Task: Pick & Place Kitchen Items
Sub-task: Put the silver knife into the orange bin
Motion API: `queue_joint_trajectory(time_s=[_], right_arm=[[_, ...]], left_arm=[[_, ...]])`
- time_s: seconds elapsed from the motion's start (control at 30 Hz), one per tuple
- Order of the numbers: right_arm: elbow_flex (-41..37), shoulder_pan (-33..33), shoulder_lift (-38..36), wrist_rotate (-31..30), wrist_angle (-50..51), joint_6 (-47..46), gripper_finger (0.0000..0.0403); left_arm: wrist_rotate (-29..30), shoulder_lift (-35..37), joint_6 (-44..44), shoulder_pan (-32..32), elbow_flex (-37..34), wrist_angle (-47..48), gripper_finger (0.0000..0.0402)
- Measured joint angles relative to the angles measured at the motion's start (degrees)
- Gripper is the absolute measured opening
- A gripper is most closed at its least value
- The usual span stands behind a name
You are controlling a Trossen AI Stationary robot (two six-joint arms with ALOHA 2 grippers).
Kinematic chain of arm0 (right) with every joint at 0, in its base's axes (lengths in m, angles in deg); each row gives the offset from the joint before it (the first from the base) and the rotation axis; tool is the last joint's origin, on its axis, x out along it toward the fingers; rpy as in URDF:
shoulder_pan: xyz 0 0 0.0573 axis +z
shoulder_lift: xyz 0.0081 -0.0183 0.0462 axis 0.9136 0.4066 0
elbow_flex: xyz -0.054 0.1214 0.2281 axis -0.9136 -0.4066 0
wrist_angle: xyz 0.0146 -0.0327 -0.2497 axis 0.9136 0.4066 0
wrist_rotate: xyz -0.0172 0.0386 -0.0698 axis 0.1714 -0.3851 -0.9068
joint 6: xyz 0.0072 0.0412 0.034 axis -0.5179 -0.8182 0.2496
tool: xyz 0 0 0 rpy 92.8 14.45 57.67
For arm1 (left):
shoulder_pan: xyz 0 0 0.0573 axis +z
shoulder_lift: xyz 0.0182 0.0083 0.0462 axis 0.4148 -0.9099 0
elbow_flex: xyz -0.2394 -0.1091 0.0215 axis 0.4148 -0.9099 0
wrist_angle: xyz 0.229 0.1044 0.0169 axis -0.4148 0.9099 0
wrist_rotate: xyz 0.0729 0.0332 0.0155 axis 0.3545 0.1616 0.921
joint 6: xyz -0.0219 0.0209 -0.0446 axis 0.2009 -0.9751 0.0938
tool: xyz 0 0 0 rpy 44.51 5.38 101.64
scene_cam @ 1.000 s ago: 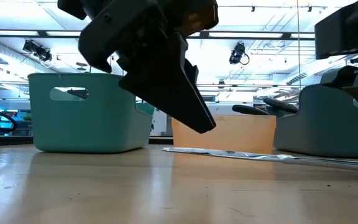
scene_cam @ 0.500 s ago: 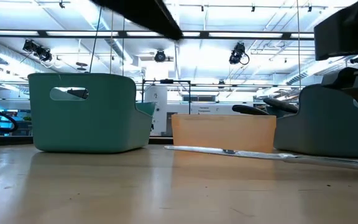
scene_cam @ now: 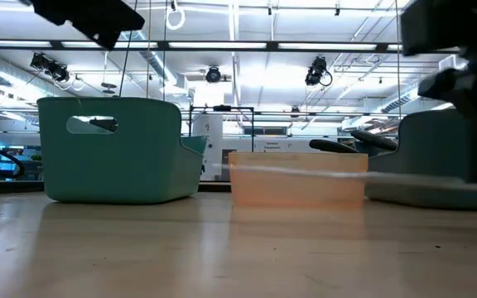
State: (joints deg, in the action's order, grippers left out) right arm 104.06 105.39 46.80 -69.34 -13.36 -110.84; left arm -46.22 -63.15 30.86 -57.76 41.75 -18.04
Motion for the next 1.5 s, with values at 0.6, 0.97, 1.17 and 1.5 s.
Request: queue_joint_trajectory(time_s=[0.6,0.97,1.17,1.5], right_arm=[[6.16,-3.86,-21.38,-11.11,-4.44,10.0,0.0079],[6.12,-5.18,-25.8,-18.33,-9.04,20.07,0.0079],[6.1,-6.0,-30.36,-18.23,-10.92,25.37,0.0079],[6.1,-7.44,-39.39,-20.13,-15.68,36.24,0.0079]], left_arm=[[1.48,24.37,-19.68,2.08,-19.22,-10.03,0.0002],[-5.98,42.26,-15.43,13.51,-20.89,5.05,0.0001],[-6.37,47.38,-16.51,15.06,-27.25,2.21,0.0001],[-10.32,56.2,-16.89,19.06,-32.44,3.26,0.0001]])
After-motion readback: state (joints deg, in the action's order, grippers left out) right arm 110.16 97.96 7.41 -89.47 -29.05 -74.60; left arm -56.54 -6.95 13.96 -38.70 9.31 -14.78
